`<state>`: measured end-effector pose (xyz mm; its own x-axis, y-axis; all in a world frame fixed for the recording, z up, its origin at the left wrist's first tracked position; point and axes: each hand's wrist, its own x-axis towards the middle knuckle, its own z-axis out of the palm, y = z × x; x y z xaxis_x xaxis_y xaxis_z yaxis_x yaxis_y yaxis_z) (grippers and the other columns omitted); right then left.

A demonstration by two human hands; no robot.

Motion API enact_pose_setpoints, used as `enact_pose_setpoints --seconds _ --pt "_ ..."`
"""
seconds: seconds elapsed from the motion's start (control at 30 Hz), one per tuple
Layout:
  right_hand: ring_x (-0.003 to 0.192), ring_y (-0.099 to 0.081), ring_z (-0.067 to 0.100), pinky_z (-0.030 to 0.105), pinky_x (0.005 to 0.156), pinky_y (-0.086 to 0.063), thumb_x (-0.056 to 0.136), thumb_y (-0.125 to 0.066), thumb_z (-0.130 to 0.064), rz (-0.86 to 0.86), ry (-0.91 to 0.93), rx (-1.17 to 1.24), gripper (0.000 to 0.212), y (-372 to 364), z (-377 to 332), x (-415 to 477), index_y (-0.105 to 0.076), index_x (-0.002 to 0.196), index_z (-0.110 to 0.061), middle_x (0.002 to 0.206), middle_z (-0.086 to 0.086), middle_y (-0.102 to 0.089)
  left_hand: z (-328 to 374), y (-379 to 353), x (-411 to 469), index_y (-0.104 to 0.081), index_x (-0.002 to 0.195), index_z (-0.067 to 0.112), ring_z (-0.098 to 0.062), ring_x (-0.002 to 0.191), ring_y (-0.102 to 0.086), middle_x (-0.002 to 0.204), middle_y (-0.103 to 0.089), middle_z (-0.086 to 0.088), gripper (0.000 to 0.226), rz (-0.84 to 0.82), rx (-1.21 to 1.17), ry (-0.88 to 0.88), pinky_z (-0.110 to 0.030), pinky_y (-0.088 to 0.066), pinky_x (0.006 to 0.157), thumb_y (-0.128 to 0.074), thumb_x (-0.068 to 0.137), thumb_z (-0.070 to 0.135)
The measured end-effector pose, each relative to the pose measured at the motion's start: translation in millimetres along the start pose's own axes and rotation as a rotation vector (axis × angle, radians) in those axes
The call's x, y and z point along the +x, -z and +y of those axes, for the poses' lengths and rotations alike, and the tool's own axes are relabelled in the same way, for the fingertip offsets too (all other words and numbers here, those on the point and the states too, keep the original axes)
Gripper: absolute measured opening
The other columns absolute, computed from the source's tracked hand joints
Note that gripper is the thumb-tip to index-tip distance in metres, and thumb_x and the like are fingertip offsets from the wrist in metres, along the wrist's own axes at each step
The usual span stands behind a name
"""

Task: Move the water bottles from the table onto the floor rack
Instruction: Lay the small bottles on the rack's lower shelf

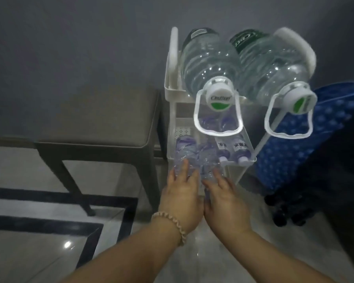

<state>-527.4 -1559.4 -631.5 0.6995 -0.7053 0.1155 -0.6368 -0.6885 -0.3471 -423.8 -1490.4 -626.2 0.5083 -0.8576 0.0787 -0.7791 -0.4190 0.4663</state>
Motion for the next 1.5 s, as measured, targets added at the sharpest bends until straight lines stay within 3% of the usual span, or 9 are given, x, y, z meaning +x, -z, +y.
enact_pose_setpoints --seconds 0.23,0.53,0.77,0.87,1.1,1.17,1.27,1.33,1.5 --pt "0.136 -0.03 0.023 0.04 0.095 -0.043 0.082 -0.062 -0.018 0.123 0.011 0.012 0.048 -31 12 58 -0.052 0.128 -0.03 0.154 -0.003 -0.025 -33 -28 60 -0.026 0.144 0.021 -0.031 0.142 -0.005 0.157 -0.005 -0.005 0.075 0.107 0.009 -0.076 -0.041 -0.016 0.116 -0.061 0.078 0.027" --pt "0.126 -0.04 0.03 0.041 0.093 -0.045 0.081 -0.062 -0.015 0.091 0.065 -0.008 0.044 -24 10 89 -0.058 0.123 -0.026 0.152 0.001 -0.031 -32 -13 93 -0.049 0.13 0.026 -0.033 0.133 -0.025 0.153 -0.021 0.0 0.06 0.049 -0.081 -0.009 -0.036 -0.03 0.109 -0.063 0.072 0.028" --pt "0.126 -0.041 0.03 0.035 0.094 -0.041 0.066 -0.071 -0.034 -0.109 0.058 -0.052 0.061 -7 8 93 -0.052 0.123 -0.036 0.155 0.003 -0.017 -19 -6 97 -0.062 0.095 0.014 -0.026 0.097 -0.057 0.102 -0.053 -0.001 0.025 0.131 -0.28 0.087 -0.028 -0.048 0.082 -0.063 0.071 0.019" --pt "0.129 -0.036 0.031 0.036 0.097 -0.04 0.058 -0.079 -0.024 -0.185 0.087 -0.057 0.078 -3 11 90 -0.044 0.128 -0.031 0.157 0.006 -0.007 -15 -8 100 -0.061 0.087 0.012 -0.027 0.089 -0.058 0.099 -0.055 -0.006 0.016 0.174 -0.288 0.075 -0.023 -0.045 0.075 -0.061 0.072 0.016" --pt "0.133 -0.023 0.014 0.022 0.09 -0.03 0.068 -0.075 -0.013 0.148 0.143 0.269 0.061 -10 20 89 -0.046 0.117 -0.035 0.157 -0.001 -0.01 -17 -11 107 -0.061 0.082 0.02 -0.008 0.072 -0.055 0.079 -0.055 0.011 0.013 0.211 -0.528 0.145 -0.011 -0.042 0.057 -0.07 0.073 0.016" --pt "0.138 -0.017 0.007 0.022 0.093 -0.028 0.069 -0.075 -0.013 0.224 0.179 0.323 0.055 -12 20 94 -0.049 0.113 -0.034 0.157 0.002 -0.012 -19 -14 103 -0.063 0.091 0.021 -0.009 0.08 -0.061 0.087 -0.062 0.011 0.021 0.214 -0.659 0.171 -0.003 -0.04 0.055 -0.069 0.072 0.015" --pt "0.134 -0.013 -0.004 0.023 0.098 -0.03 0.073 -0.076 -0.011 0.327 0.271 0.37 0.05 -19 27 94 -0.055 0.115 -0.028 0.155 0.008 -0.019 -27 -25 91 -0.05 0.133 0.015 -0.011 0.127 -0.043 0.14 -0.043 0.003 0.069 0.176 -0.715 0.095 -0.015 -0.039 0.096 -0.062 0.066 0.028" --pt "0.135 -0.022 0.004 0.021 0.099 -0.029 0.077 -0.074 -0.008 0.38 0.332 0.313 0.047 -26 34 92 -0.056 0.119 -0.021 0.153 0.011 -0.025 -32 -31 84 -0.038 0.142 0.017 -0.01 0.139 -0.023 0.154 -0.021 0.001 0.082 0.167 -0.706 0.046 -0.028 -0.028 0.111 -0.057 0.064 0.032" --pt "0.131 -0.039 0.036 0.046 0.102 -0.039 0.083 -0.064 0.005 0.485 0.302 0.351 0.035 -42 35 92 -0.062 0.116 -0.007 0.142 0.019 -0.043 -44 -39 76 -0.019 0.148 0.022 0.006 0.133 -0.002 0.156 0.004 0.006 0.094 0.069 -0.555 -0.082 0.008 -0.014 0.087 -0.063 0.065 0.027"
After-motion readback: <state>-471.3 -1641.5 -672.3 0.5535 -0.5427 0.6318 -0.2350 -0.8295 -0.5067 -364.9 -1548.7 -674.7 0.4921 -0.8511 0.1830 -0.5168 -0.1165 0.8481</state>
